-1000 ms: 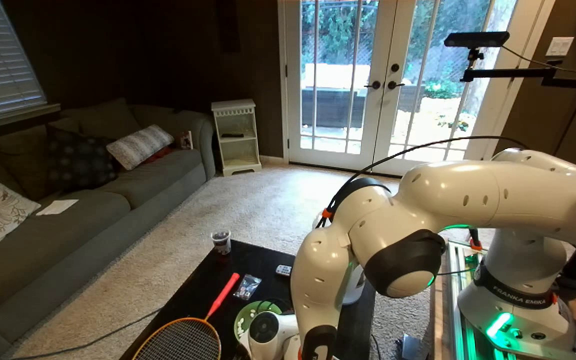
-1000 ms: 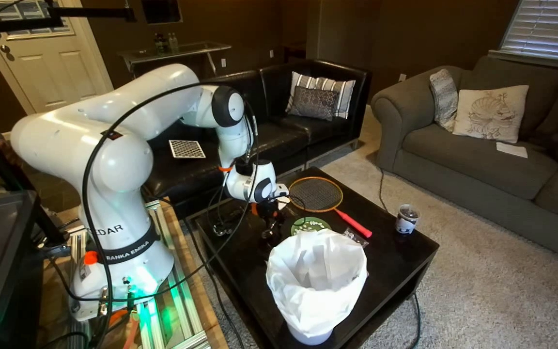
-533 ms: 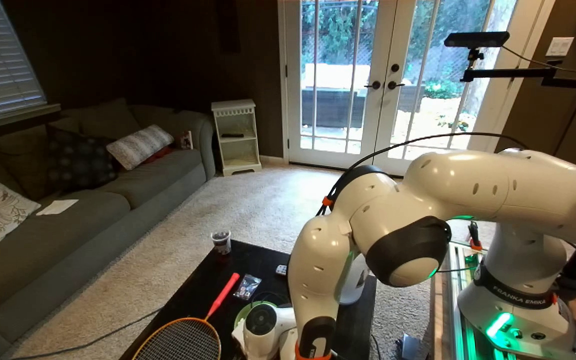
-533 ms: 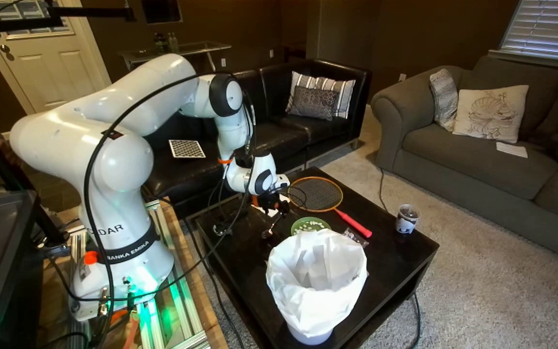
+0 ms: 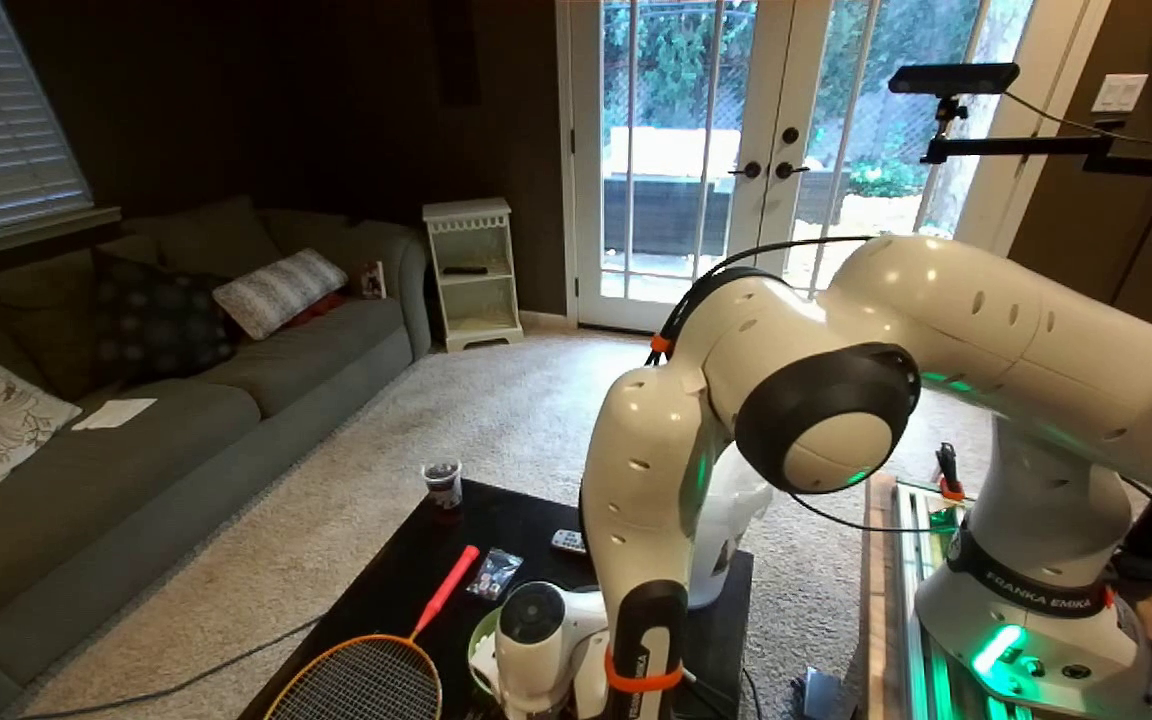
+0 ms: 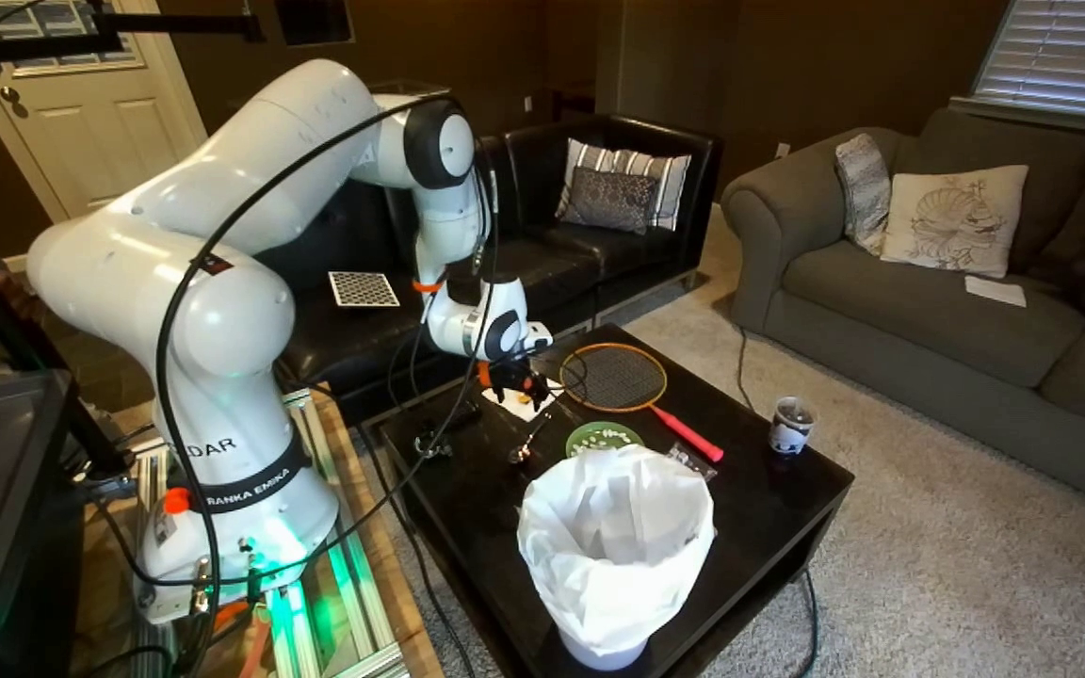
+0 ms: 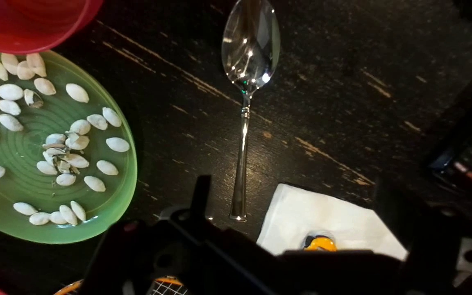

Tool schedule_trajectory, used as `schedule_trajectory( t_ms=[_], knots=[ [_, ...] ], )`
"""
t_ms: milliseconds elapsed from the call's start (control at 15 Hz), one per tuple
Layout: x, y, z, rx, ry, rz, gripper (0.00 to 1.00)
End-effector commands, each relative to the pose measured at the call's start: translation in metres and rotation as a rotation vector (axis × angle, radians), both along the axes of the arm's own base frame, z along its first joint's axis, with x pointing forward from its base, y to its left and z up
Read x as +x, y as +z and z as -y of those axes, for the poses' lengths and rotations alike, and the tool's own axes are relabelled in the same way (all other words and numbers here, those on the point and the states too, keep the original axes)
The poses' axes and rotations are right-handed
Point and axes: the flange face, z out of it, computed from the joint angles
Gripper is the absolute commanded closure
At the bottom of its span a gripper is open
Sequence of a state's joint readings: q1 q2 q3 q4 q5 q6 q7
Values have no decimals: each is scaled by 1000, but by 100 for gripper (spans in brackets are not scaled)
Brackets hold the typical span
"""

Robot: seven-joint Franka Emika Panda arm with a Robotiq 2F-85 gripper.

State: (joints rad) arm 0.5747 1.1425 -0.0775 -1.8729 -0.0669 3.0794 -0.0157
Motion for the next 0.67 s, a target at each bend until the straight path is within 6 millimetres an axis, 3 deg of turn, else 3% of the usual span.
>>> schedule_trajectory(
  t_ms=[0,67,600],
  knots=[
    [-15,28,8,-6,23,-24,0],
    [-5,10,3,-1,2,-9,0],
    [-10,21,6,-3,2,-15,0]
  ],
)
